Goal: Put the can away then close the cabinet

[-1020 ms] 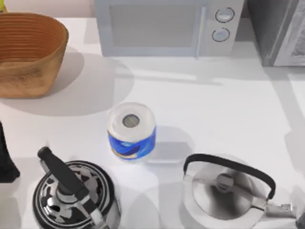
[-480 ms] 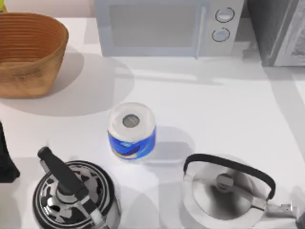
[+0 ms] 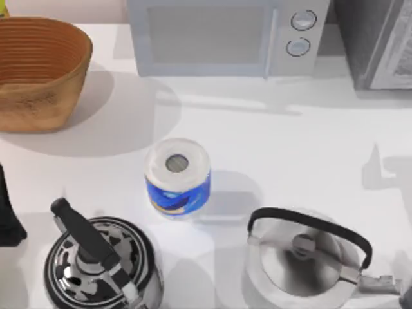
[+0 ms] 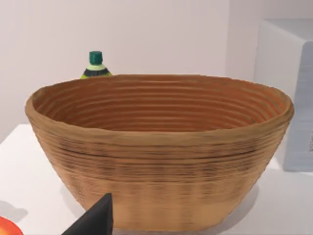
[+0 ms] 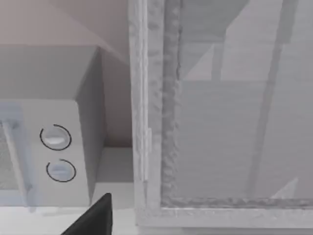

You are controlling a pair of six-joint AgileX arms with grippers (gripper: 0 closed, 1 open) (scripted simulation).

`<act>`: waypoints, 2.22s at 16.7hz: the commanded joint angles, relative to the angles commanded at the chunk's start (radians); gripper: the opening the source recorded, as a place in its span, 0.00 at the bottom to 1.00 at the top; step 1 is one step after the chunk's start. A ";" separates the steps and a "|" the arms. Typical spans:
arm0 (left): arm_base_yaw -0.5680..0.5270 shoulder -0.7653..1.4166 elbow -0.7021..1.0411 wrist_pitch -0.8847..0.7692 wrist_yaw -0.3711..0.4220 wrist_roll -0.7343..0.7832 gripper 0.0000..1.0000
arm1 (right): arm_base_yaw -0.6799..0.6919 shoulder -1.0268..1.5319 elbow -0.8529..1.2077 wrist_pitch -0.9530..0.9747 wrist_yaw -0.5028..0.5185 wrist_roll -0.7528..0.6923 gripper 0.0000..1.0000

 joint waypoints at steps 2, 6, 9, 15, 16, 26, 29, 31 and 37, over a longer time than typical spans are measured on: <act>0.000 0.000 0.000 0.000 0.000 0.000 1.00 | 0.002 -0.171 -0.204 0.057 -0.020 -0.001 1.00; 0.000 0.000 0.000 0.000 0.000 0.000 1.00 | -0.004 -0.432 -0.483 0.146 -0.043 -0.004 1.00; 0.000 0.000 0.000 0.000 0.000 0.000 1.00 | -0.013 -0.527 -0.582 0.182 -0.047 -0.004 1.00; 0.000 0.000 0.000 0.000 0.000 0.000 1.00 | -0.011 -0.534 -0.593 0.184 -0.046 -0.004 1.00; 0.000 0.000 0.000 0.000 0.000 0.000 1.00 | -0.011 -0.534 -0.593 0.185 -0.047 -0.005 1.00; 0.000 0.000 0.000 0.000 0.000 0.000 1.00 | -0.386 -0.026 -0.361 0.662 -0.456 -0.027 1.00; 0.000 0.000 0.000 0.000 0.000 0.000 1.00 | -0.572 0.250 -0.288 0.889 -0.630 -0.023 1.00; 0.000 0.000 0.000 0.000 0.000 0.000 1.00 | -0.696 0.433 -0.250 1.034 -0.738 -0.015 1.00; 0.000 0.000 0.000 0.000 0.000 0.000 1.00 | -0.974 0.871 -0.208 1.343 -0.983 0.012 1.00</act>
